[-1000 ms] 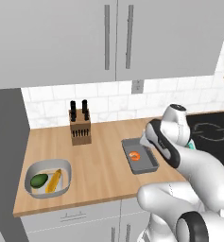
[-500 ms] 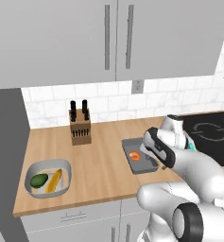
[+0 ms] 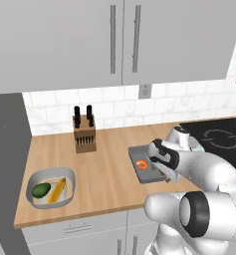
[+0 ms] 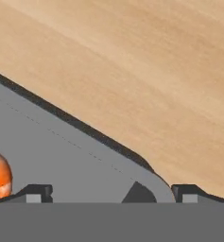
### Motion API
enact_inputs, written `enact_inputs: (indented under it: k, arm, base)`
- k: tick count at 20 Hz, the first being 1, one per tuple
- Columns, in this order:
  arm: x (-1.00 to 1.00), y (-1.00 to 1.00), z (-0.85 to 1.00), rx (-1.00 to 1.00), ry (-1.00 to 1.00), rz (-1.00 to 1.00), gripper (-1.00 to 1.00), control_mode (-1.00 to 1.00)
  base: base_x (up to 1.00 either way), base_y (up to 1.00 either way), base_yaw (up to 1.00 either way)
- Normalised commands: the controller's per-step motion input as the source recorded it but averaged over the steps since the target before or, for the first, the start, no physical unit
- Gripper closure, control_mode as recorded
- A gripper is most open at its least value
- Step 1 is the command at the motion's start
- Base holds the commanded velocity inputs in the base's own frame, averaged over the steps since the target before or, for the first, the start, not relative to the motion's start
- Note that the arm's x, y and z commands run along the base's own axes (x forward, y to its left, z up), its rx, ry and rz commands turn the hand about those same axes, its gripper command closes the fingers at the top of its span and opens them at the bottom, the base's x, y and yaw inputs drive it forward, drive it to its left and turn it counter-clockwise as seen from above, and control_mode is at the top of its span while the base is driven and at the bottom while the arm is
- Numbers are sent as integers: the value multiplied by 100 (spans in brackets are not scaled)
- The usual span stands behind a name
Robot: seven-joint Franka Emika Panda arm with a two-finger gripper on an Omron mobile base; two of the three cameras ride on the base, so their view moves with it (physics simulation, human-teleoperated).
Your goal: Take the meat container that has the shrimp and place it on the second highest rack of the freezer. Then take the vegetable container that has the corn and avocado and place it on the highest rack of the freezer.
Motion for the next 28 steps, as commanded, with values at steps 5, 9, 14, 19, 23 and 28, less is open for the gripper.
enact_inputs:
  k: [5,9,14,19,23,28]
  arm:
    - [11,0,-37,1,3,-14,-100,-100]
    - [-9,0,-44,0,0,-12,-100,-100]
    - [-2,5,-33,0,0,-11,100,-100]
    - [-22,0,-2,0,-4,-7,100,-100]
    - [-19,0,20,0,-6,-5,100,-100]
    - [-3,0,39,0,0,-6,100,-100]
  base:
    - [0,0,0]
    - [0,0,0]
    - [0,0,0]
    - [0,0,0]
    - [0,0,0]
    - [0,0,0]
